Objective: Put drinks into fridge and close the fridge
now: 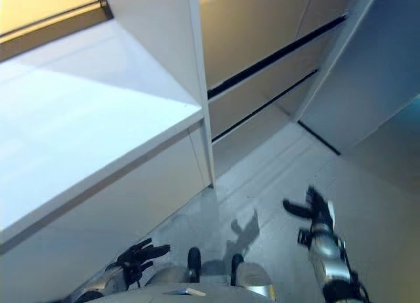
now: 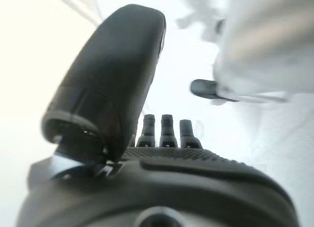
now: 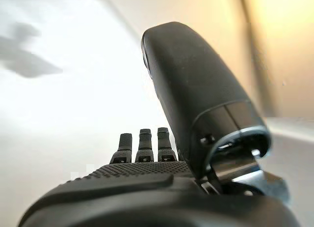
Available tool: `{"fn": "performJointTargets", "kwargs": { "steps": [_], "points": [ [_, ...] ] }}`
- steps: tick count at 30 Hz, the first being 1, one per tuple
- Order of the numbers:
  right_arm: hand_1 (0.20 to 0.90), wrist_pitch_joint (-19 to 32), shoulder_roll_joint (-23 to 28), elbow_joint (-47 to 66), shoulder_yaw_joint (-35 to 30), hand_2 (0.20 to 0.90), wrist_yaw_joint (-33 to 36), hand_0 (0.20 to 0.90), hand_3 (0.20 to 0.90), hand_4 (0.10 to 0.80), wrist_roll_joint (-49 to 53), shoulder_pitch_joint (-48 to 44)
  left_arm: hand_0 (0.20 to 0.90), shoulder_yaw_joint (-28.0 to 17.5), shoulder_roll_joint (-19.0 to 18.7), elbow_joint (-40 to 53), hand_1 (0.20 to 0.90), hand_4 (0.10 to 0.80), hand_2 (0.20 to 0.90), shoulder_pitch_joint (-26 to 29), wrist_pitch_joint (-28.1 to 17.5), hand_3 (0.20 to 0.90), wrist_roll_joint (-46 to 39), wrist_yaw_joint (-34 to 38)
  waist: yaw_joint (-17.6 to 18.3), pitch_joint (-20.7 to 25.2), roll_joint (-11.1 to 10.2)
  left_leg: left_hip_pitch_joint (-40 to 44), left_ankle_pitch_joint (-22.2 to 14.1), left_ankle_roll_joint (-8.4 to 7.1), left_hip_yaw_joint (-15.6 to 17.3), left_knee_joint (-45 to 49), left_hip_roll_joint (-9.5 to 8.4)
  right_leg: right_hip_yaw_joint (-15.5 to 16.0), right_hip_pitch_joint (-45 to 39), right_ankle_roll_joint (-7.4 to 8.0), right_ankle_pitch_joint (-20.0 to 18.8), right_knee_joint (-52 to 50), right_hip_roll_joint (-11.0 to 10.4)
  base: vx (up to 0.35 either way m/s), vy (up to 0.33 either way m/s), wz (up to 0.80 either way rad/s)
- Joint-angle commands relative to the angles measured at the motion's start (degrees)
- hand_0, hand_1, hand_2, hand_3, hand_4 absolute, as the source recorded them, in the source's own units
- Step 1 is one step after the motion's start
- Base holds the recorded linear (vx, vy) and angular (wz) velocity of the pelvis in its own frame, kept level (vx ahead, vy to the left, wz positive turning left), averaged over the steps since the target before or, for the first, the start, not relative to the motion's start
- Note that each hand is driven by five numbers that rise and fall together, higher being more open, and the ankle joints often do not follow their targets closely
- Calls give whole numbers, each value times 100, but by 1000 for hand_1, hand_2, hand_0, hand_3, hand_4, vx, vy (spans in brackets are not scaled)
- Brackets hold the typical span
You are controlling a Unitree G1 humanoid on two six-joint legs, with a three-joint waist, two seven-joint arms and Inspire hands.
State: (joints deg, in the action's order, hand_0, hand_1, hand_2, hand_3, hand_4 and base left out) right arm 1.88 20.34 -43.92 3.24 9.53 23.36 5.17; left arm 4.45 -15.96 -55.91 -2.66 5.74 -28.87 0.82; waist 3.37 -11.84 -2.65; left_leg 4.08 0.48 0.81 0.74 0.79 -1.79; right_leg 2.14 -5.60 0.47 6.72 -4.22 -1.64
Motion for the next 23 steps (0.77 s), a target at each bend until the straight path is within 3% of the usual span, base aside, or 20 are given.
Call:
{"fn": "performJointTargets", "kwargs": {
  "steps": [1,6,12,23],
  "points": [
    [900,369,-101,-908,-73,900,-647,900,900,800,-254,-145,900,-59,-159,-436,900,800,900,-55,-428,900,326,-525,-33,426,36,84,-307,76,296,-111,-68,142,230,198,-770,478,118,-54,-20,-13],
    [900,210,-482,-2405,33,900,-1361,900,900,800,-536,-11,900,103,18,-1076,900,800,900,-33,-1025,900,708,-837,-54,552,65,171,-224,66,274,-303,-40,109,130,184,-732,524,178,-51,-7,-7],
    [900,-20,-643,-2865,144,900,-1607,900,900,800,-651,22,900,178,182,-1338,900,800,900,-24,-1445,900,701,-1013,-28,584,85,168,-293,89,295,-232,-44,58,153,176,-666,458,182,-14,14,-3],
    [900,-39,-609,-2894,329,900,-1695,900,900,800,-912,18,900,311,224,-1365,900,800,900,48,-1241,900,548,-965,0,607,72,227,-361,125,266,-255,-63,-24,132,204,-631,469,216,-1,7,-3]
  ]
}}
